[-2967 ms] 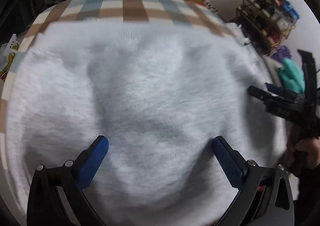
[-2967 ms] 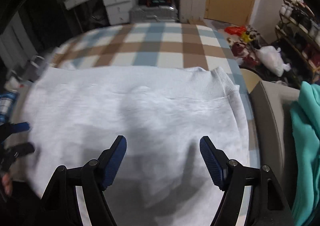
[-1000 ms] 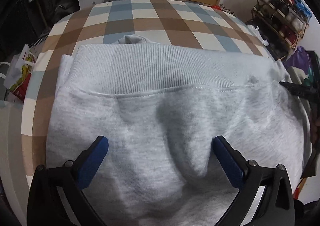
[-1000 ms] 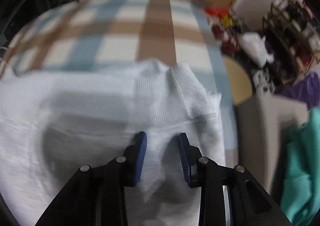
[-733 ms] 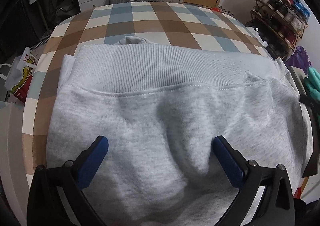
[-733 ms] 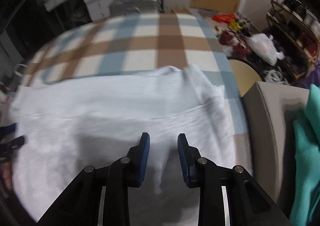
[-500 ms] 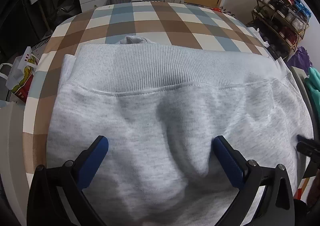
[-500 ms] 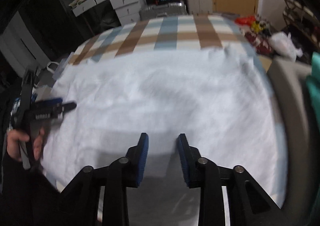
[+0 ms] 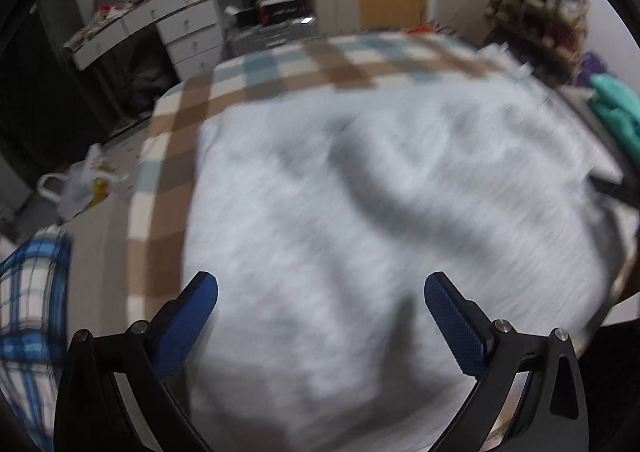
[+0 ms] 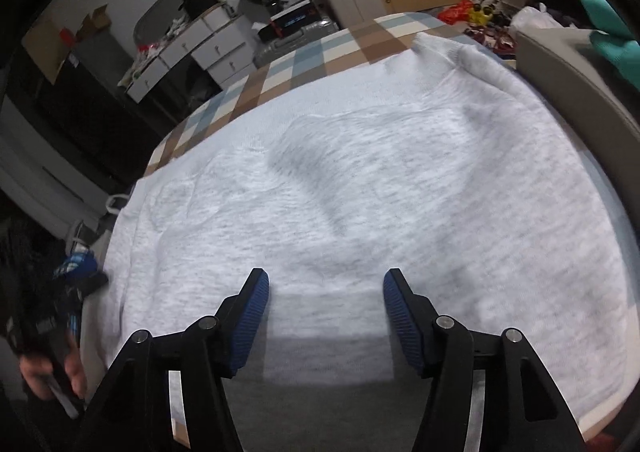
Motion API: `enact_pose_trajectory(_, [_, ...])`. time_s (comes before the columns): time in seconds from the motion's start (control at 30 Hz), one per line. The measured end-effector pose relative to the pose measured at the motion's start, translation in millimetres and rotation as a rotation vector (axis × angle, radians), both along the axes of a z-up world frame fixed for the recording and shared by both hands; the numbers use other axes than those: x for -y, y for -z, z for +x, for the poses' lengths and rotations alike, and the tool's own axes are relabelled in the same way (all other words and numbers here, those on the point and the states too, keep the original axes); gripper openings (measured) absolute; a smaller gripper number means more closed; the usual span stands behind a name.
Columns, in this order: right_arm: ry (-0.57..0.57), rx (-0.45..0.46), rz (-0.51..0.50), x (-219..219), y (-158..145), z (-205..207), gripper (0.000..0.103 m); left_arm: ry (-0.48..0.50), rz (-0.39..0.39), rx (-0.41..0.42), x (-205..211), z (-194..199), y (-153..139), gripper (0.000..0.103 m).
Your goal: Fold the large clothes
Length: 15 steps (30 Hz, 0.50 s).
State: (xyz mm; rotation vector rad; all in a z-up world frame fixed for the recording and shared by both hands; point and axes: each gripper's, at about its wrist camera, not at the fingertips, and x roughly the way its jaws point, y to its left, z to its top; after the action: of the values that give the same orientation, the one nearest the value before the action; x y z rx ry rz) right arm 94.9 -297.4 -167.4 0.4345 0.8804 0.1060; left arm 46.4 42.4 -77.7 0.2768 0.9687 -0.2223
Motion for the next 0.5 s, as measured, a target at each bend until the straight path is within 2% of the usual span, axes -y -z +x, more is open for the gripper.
enact_pose_trajectory(0.07, [0.050, 0.073, -0.058, -1.4, -17.3, -14.6, 0.057, -0.011, -0.036, -0.067, -10.8, -1.1, 13.3, 0.101])
enact_pose_trajectory(0.13, [0.085, 0.117, -0.073, 0.4, -27.1, -25.8, 0.056, -0.018, -0.085, -0.116, -20.3, -1.8, 24.7, 0.101])
enact_pose_trajectory(0.2, [0.136, 0.128, -0.104, 2.7, -32.2, -33.7, 0.038, -0.031, -0.109, -0.145, -25.6, 0.9, 32.9, 0.102])
enact_pose_trajectory(0.23, [0.164, 0.119, -0.116, 5.1, -32.5, -36.9, 0.034, -0.044, -0.138, -0.164, -28.6, 4.7, 34.4, 0.102])
enact_pose_trajectory(0.3, [0.196, 0.090, -0.124, 14.2, -29.1, -34.4, 0.025, -0.098, -0.188, -0.189, -35.3, 12.8, 36.7, 0.102])
enact_pose_trajectory(0.37, [0.226, 0.021, -0.088, 27.2, -17.9, -29.0, 0.025, -0.121, -0.176, -0.172, -31.7, 13.9, 33.7, 0.102])
enact_pose_trajectory(0.43, [0.222, -0.118, -0.023, 39.6, 5.1, -15.6, 0.026, -0.123, -0.174, -0.114, -25.1, 9.4, 21.5, 0.101])
enact_pose_trajectory(0.47, [0.217, -0.177, 0.015, 44.1, 18.3, -6.9, 0.024, -0.116, -0.199, -0.069, -22.4, 4.4, 11.5, 0.101])
enact_pose_trajectory(0.5, [0.222, -0.162, 0.027, 47.2, 18.4, -6.4, 0.023, -0.097, -0.234, -0.033, -19.6, -0.4, 2.7, 0.101])
